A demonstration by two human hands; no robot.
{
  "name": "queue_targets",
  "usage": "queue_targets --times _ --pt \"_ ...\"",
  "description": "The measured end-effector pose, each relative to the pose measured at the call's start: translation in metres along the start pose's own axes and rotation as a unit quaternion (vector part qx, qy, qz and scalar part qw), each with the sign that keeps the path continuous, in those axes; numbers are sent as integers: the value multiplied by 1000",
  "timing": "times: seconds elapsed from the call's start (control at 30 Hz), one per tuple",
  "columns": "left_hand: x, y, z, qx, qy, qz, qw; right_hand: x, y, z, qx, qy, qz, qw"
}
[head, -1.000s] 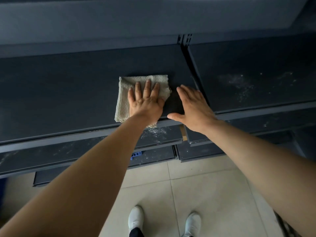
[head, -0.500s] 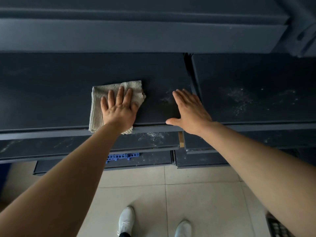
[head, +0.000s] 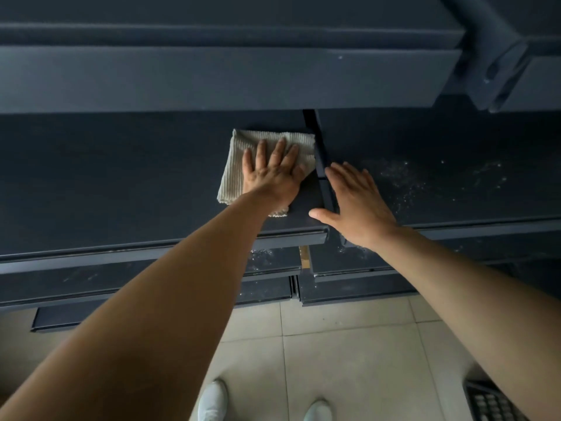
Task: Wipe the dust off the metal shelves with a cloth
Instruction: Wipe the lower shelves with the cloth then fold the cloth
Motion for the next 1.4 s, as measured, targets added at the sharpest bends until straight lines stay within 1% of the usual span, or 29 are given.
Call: queue_targets --times 0.23,0.33,0.5,0.67,0.83,0.93,1.1,1.27,1.3,1.37,1.4 --pt "-18 4 1 -5 0 29 1000 -17 -7 -8 -8 -4 8 1000" --pt "-25 -12 4 -5 -1 50 999 -17 -14 -11 -14 -9 -1 1000" --pt "-29 -52 13 8 8 61 998 -13 -32 -15 -13 -17 -26 999" --pt "-16 -89 21 18 13 50 998 -7 -50 -15 5 -27 -54 998" --pt "20 -112 21 24 18 17 999 -2 -54 -18 13 -24 -70 997" --pt "25 -114 20 -1 2 -4 1000 -6 -53 -20 8 -23 -73 997" --pt "-1 -104 16 -37 -26 -32 998 -31 -55 -18 8 -27 -42 999" --pt "-58 -95 11 -89 -35 13 995 -57 -62 -20 2 -21 5 1000" --pt "-65 -92 9 -96 -51 6 994 -62 -63 -22 -1 -20 11 1000" --pt "-66 -86 -1 -119 -133 -62 982 -71 -64 -27 -7 -22 19 1000" --pt "-63 -85 -6 -136 -194 -107 966 -76 -65 -29 -9 -21 22 999"
Point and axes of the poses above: each hand's wrist, its own y-axis towards the middle knuckle, its own z-axis out of the palm, x = y × z, the point moved 5 cm from there along y, towards the middle knuckle, and after that the axes turned 12 degrees about y, right-handed, at the moved point
